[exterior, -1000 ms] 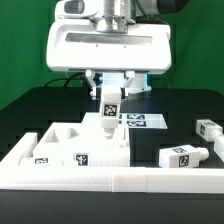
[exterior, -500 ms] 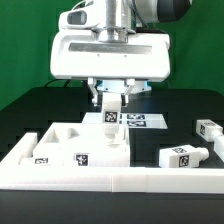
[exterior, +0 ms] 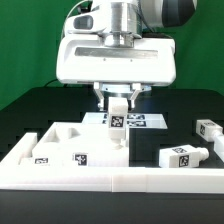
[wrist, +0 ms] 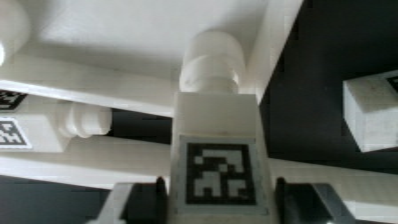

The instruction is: Assemble one leg

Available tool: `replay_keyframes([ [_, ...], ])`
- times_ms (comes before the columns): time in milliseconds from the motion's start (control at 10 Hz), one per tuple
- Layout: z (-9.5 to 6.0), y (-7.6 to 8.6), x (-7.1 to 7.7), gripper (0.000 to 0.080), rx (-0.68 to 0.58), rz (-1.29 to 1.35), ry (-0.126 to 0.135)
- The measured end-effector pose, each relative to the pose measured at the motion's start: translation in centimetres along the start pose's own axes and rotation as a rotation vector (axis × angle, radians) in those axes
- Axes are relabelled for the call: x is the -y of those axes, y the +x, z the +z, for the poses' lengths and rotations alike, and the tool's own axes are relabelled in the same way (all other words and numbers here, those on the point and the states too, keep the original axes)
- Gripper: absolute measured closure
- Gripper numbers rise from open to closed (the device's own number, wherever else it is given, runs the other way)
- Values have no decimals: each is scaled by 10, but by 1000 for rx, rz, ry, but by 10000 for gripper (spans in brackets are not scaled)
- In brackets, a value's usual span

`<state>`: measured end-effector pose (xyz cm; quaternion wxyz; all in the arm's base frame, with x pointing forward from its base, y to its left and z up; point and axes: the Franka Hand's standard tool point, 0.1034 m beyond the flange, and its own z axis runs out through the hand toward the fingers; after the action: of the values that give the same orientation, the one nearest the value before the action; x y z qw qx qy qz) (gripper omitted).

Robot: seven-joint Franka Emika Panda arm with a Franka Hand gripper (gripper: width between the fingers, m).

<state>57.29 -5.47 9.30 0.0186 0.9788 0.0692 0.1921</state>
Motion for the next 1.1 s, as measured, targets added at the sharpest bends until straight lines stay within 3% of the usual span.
replay_keyframes([
  [800, 12, -8, -2, 512, -10, -2, -16],
  [900, 12, -8, -2, 430, -10, -2, -16],
  [1000, 12, -8, -2, 287, -9, -2, -16],
  [1100, 12, -10, -3, 287, 5, 2, -9],
])
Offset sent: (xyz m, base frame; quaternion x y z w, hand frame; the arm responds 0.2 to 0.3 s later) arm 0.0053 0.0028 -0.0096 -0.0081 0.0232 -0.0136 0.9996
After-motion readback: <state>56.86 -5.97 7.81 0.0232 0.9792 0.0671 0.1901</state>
